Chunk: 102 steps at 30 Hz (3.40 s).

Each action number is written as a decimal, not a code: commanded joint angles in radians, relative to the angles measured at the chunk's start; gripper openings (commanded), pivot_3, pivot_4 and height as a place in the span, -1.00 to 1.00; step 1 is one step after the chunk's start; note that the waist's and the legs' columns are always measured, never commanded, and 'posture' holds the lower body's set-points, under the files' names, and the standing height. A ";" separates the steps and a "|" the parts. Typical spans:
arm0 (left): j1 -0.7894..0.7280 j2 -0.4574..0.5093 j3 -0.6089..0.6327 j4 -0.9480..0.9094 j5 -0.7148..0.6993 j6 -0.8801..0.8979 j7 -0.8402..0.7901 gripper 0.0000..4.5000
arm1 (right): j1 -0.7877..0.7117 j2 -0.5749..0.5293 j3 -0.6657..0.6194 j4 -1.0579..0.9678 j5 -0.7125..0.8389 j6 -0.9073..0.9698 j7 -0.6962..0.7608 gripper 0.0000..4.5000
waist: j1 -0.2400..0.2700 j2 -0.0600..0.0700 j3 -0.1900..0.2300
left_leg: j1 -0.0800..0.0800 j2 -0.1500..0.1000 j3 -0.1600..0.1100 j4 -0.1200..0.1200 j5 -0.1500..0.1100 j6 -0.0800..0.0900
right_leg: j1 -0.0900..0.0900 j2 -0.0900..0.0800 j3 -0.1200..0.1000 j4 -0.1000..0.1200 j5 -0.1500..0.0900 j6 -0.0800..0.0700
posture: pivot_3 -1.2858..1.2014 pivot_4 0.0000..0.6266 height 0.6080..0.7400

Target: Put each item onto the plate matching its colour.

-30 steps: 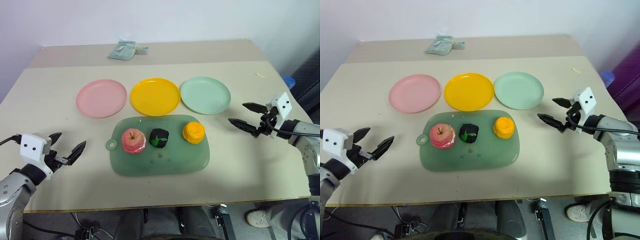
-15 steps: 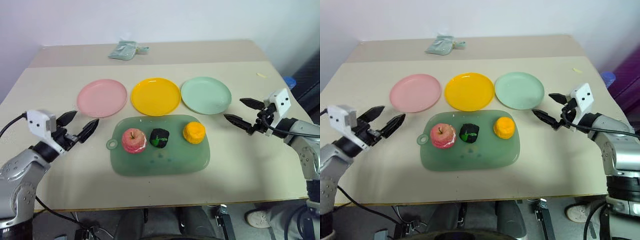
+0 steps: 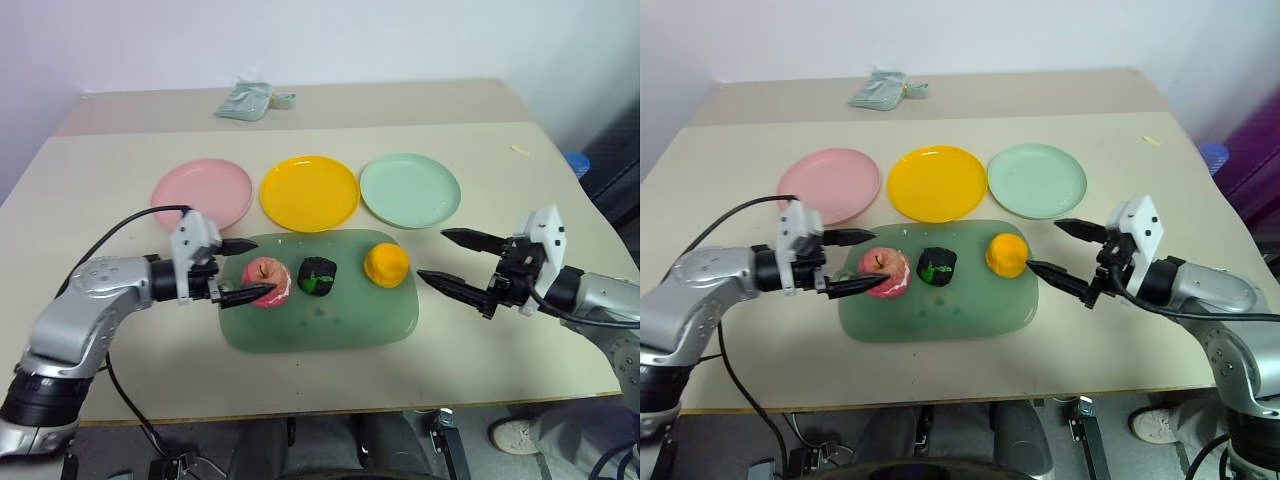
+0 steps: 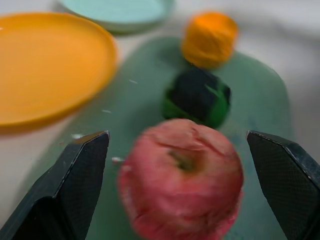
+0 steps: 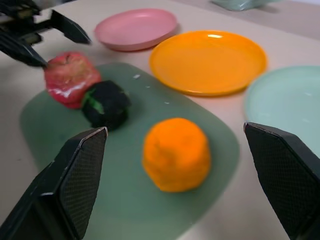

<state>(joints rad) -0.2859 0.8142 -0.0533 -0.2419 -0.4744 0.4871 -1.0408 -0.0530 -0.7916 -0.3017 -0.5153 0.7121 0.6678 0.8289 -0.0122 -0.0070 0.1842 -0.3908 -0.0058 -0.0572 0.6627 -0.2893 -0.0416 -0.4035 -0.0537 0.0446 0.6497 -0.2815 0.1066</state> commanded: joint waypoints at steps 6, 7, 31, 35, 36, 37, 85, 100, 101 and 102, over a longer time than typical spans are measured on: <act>-0.037 -0.042 0.034 0.078 0.032 -0.029 0.026 0.35 | 0.007 0.013 -0.006 -0.062 0.016 -0.020 -0.025 1.00 | 0.000 0.000 0.000 | 0.000 0.001 0.000 0.000 0.000 0.000 | 0.000 0.001 0.000 0.000 0.000 0.000 | 0.03 -0.52 1.00; -0.045 -0.052 0.077 0.086 0.005 -0.014 0.047 0.35 | 0.004 0.013 -0.004 -0.062 0.015 -0.022 -0.025 1.00 | -0.001 0.000 0.000 | 0.000 0.002 -0.001 0.000 0.000 0.000 | 0.000 0.001 0.000 0.000 0.000 0.000 | 0.03 -0.52 1.00; -0.390 -0.135 0.305 0.662 0.184 -0.195 0.421 0.97 | -0.310 0.194 0.437 0.026 -0.198 -0.045 -0.118 1.00 | -0.003 -0.005 0.001 | -0.002 0.000 -0.002 0.001 0.000 0.000 | -0.004 0.002 0.000 0.003 0.000 0.000 | 0.03 -0.52 1.00; -0.222 -0.087 0.333 0.388 0.092 -0.174 0.273 0.97 | -0.328 0.204 0.521 0.047 -0.264 -0.059 -0.105 1.00 | -0.009 -0.005 0.002 | -0.003 0.002 -0.001 0.001 0.000 0.000 | -0.005 0.001 0.001 0.003 0.000 0.000 | 0.03 -0.52 1.00; -0.167 -0.075 0.327 0.322 0.077 -0.165 0.238 0.97 | -0.333 0.211 0.539 0.057 -0.279 -0.060 -0.104 1.00 | -0.007 -0.005 0.002 | -0.002 0.003 -0.001 0.000 0.000 0.000 | -0.006 0.001 0.001 0.003 0.000 0.000 | 0.03 -0.52 1.00; -0.119 -0.066 0.321 0.267 0.063 -0.155 0.212 0.97 | -0.338 0.219 0.556 0.069 -0.295 -0.063 -0.105 1.00 | -0.007 -0.005 0.001 | -0.002 0.003 -0.001 0.000 0.000 -0.001 | -0.006 0.000 0.001 0.003 0.000 0.000 | 0.03 -0.52 1.00; 0.304 -0.093 0.170 -0.260 -0.062 0.005 0.153 1.00 | -0.346 0.160 0.404 0.369 -0.350 -0.070 0.038 0.75 | -0.007 -0.002 0.003 | 0.001 0.001 0.000 0.001 -0.001 0.001 | -0.001 -0.002 0.000 0.002 0.000 0.000 | 0.03 -0.52 1.00; 0.356 -0.168 0.439 -0.220 -0.076 0.040 0.402 1.00 | -0.860 0.632 0.460 0.905 -0.523 -0.168 -0.310 0.22 | -0.024 -0.003 0.003 | -0.001 0.001 -0.001 -0.001 0.000 -0.001 | -0.005 -0.002 0.000 0.004 0.000 0.000 | 0.03 -0.52 1.00; 0.373 -0.176 0.445 -0.228 -0.071 0.037 0.413 1.00 | -0.900 0.661 0.460 0.997 -0.541 -0.214 -0.323 0.22 | -0.023 -0.003 0.003 | -0.001 0.001 -0.001 -0.001 0.000 -0.001 | -0.005 -0.003 0.000 0.004 0.000 0.000 | 0.03 -0.52 1.00; 0.390 -0.183 0.443 -0.241 -0.066 0.034 0.422 1.00 | -0.934 0.681 0.454 1.072 -0.551 -0.251 -0.330 0.22 | -0.024 -0.003 0.003 | -0.002 0.000 0.000 -0.002 0.000 -0.001 | -0.005 -0.004 0.000 0.004 0.000 0.000 | 0.03 -0.52 1.00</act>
<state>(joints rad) 0.0885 0.6376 0.3655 -0.4514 -0.5492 0.5352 -0.6391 -0.9351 -0.1235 0.1707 0.4651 0.1852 0.4932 0.5205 -0.0364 -0.0098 0.1868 -0.3930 -0.0064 -0.0570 0.6612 -0.2890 -0.0426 -0.4096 -0.0582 0.0441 0.6528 -0.2814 0.1064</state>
